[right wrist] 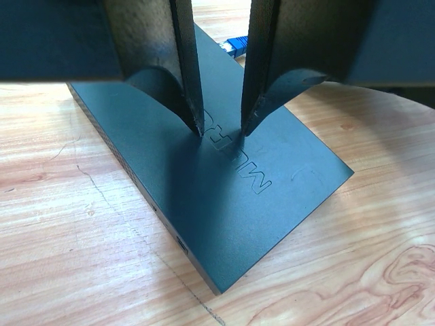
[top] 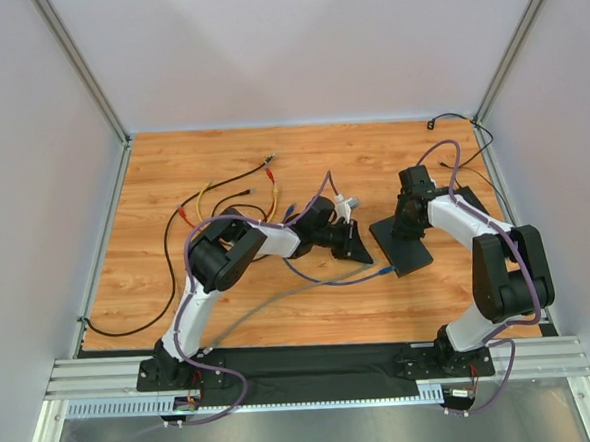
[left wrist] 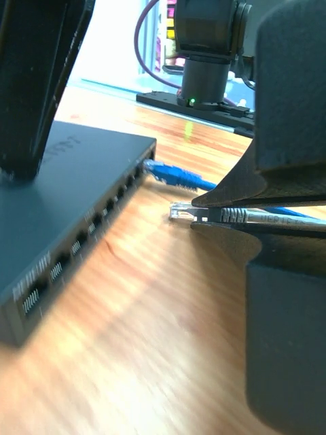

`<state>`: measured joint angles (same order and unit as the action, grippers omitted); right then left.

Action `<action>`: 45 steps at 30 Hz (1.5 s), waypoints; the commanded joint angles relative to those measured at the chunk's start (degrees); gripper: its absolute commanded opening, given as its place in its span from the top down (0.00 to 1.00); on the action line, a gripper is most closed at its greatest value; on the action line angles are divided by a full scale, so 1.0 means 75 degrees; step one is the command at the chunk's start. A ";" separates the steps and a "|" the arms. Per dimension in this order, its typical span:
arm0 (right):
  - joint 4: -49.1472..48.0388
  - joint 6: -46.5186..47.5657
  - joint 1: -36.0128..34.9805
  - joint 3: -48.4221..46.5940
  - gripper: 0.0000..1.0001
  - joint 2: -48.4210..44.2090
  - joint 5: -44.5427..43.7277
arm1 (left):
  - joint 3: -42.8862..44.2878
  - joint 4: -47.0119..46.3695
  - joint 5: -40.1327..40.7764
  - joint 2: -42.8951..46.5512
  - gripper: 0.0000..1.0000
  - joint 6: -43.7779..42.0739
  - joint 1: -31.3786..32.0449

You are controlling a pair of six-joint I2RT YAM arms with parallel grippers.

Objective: Pull the plug from the switch port

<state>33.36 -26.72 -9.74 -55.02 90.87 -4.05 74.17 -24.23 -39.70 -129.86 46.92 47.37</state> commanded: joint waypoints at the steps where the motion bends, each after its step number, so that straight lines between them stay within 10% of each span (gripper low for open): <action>1: 0.0286 -0.0023 -0.0002 0.0387 0.69 0.0423 -0.0198 | -0.0233 0.0628 0.0336 0.0439 1.00 -0.0559 -0.0117; 20: 0.0262 0.0035 0.0021 0.0364 0.69 0.0411 -0.0092 | 0.1334 0.5571 0.1755 0.4166 1.00 -0.3722 -0.1874; 28: 0.0391 0.0047 -0.0014 0.0271 0.69 0.0306 -0.0104 | 0.5038 0.8596 0.1684 0.2891 1.00 -0.5563 -0.2836; 45: 0.0532 0.0258 -0.0003 0.0247 0.69 0.0107 0.0294 | 0.6374 0.9019 0.2858 0.0698 0.85 -0.4885 -0.4113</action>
<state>33.52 -25.96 -9.67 -55.13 90.76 -3.01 116.14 42.33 -17.12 -125.78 8.56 17.06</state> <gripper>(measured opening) 0.308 0.136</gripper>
